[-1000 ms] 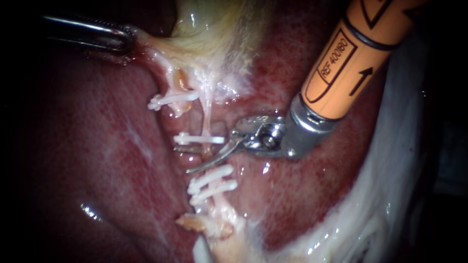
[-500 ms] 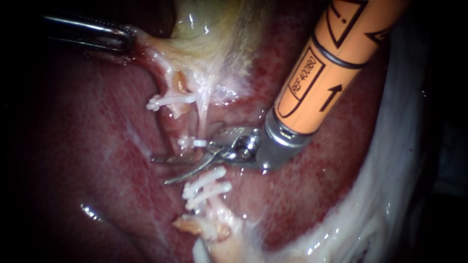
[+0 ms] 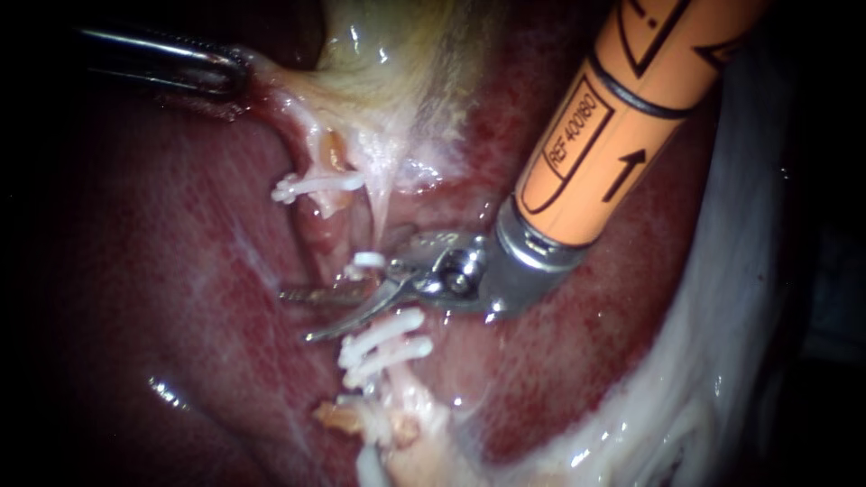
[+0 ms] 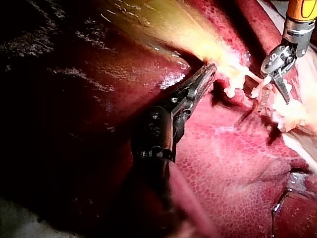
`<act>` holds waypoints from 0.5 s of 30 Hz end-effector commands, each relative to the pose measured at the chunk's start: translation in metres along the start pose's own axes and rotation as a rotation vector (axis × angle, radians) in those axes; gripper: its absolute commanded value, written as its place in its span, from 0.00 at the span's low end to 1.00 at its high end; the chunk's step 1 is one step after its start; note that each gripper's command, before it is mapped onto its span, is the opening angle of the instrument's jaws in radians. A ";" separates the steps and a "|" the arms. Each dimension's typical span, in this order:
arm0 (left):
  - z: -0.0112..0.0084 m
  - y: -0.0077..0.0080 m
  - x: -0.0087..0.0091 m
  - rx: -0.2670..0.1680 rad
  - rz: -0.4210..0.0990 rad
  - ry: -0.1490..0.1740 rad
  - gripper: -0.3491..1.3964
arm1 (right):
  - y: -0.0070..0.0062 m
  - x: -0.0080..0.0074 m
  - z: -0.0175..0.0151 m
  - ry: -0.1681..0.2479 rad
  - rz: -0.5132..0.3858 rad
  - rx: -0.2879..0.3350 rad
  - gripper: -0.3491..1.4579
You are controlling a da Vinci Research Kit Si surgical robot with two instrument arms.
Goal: Go to the cutting position right tube
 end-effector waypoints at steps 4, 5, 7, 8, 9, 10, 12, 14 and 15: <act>0.0000 0.0000 0.0000 0.000 0.000 0.000 0.00 | -0.0007 0.0006 0.0002 0.012 0.001 0.010 0.86; 0.0000 0.0000 0.0000 0.000 0.000 0.000 0.00 | -0.0008 0.0007 0.0002 0.012 0.001 0.011 0.86; 0.0000 0.0000 0.0000 0.000 0.000 0.000 0.00 | -0.0009 0.0008 0.0002 0.012 0.002 0.012 0.86; 0.0000 0.0000 0.0000 0.000 0.000 0.000 0.00 | -0.0009 0.0008 0.0001 0.012 0.002 0.013 0.86; 0.0000 0.0000 0.0000 0.000 0.000 0.000 0.00 | -0.0009 0.0008 0.0001 0.012 0.002 0.013 0.86; 0.0000 0.0000 0.0000 0.000 0.000 0.000 0.00 | -0.0009 0.0008 0.0001 0.012 0.002 0.013 0.86; 0.0000 0.0000 0.0000 0.000 0.000 0.000 0.00 | -0.0009 0.0008 0.0001 0.012 0.002 0.013 0.86; 0.0000 0.0000 0.0000 0.000 0.000 0.000 0.00 | -0.0009 0.0008 0.0001 0.012 0.002 0.013 0.86; 0.0000 0.0000 0.0000 0.000 0.000 0.000 0.00 | -0.0009 0.0008 0.0001 0.012 0.002 0.013 0.86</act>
